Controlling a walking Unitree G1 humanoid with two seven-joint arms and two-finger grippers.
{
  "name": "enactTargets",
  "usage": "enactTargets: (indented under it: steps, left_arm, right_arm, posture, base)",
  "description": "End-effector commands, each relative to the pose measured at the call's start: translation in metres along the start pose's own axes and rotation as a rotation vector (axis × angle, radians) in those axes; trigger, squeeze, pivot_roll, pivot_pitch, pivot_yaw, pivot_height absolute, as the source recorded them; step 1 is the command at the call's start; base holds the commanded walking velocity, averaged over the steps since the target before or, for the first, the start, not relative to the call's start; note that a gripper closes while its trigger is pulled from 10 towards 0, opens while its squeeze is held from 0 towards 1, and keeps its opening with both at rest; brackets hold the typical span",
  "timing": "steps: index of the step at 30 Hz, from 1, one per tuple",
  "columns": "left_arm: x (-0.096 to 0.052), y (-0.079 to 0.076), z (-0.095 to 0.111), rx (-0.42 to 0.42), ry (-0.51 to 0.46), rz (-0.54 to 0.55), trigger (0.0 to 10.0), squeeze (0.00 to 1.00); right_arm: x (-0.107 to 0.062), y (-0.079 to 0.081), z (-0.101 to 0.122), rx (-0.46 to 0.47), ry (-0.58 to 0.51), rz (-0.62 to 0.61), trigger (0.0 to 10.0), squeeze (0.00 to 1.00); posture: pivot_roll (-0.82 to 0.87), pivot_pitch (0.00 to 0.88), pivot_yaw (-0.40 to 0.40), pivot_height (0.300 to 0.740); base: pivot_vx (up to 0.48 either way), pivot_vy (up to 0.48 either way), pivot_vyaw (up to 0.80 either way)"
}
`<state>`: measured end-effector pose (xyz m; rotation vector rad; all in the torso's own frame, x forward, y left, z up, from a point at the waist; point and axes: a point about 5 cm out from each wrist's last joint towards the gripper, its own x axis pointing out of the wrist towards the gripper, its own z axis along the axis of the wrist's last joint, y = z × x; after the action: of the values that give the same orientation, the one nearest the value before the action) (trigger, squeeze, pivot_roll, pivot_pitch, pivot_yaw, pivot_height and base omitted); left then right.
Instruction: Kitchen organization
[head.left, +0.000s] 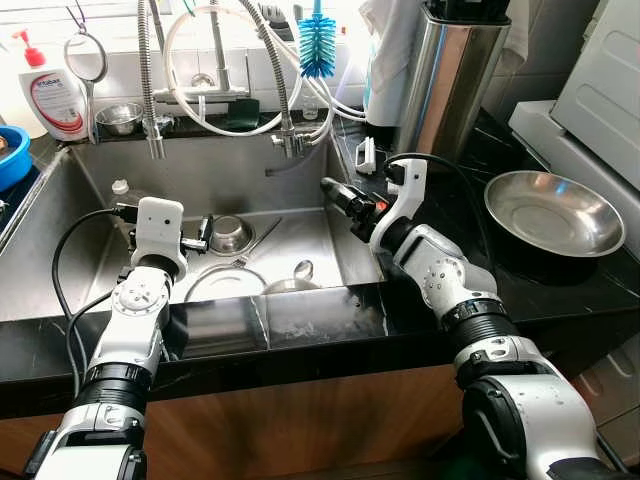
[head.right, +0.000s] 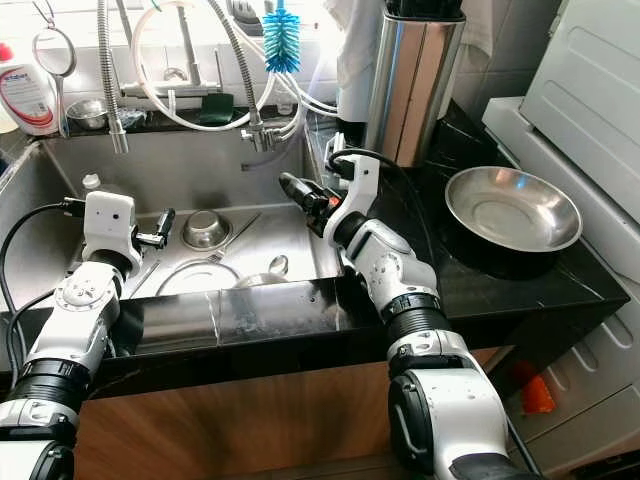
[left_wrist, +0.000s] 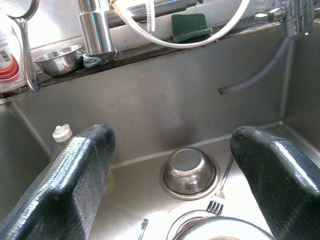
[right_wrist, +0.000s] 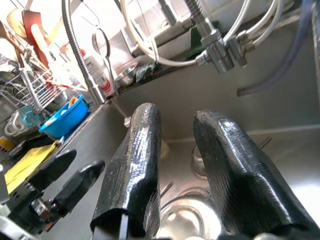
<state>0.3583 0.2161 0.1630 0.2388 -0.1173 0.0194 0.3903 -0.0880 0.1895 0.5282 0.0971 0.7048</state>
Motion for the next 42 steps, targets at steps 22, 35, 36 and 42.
enactTargets:
  steps: [22,35,36,42]
  left_arm:
    - [-0.007,0.003,-0.005,-0.008,0.017,0.006,10.0,0.00]
    - [-0.007,0.000,-0.003,-0.003,0.009,-0.013,10.0,0.00]
    - [-0.007,0.000,-0.003,-0.003,0.010,-0.012,10.0,0.00]
    - [-0.007,-0.004,-0.002,-0.014,-0.006,-0.023,10.0,0.00]
  right_arm:
    - [-0.170,0.005,0.042,-0.773,-0.372,-0.811,10.0,0.00]
    - [-0.238,-0.008,0.022,-0.713,-0.326,-1.138,10.0,0.00]
    - [-0.239,-0.008,0.022,-0.708,-0.331,-1.148,10.0,0.00]
    - [-0.233,-0.005,0.014,-0.709,-0.316,-1.123,10.0,0.00]
  posture:
    - [0.01,0.051,-0.039,0.740]
    - [-0.01,0.052,-0.018,0.740]
    - [-0.01,0.052,-0.017,0.740]
    - [0.00,0.050,-0.015,0.740]
  base:
    - [0.000,0.000,0.00]
    - [0.000,0.000,0.00]
    - [0.000,0.000,0.00]
    - [0.000,0.000,0.00]
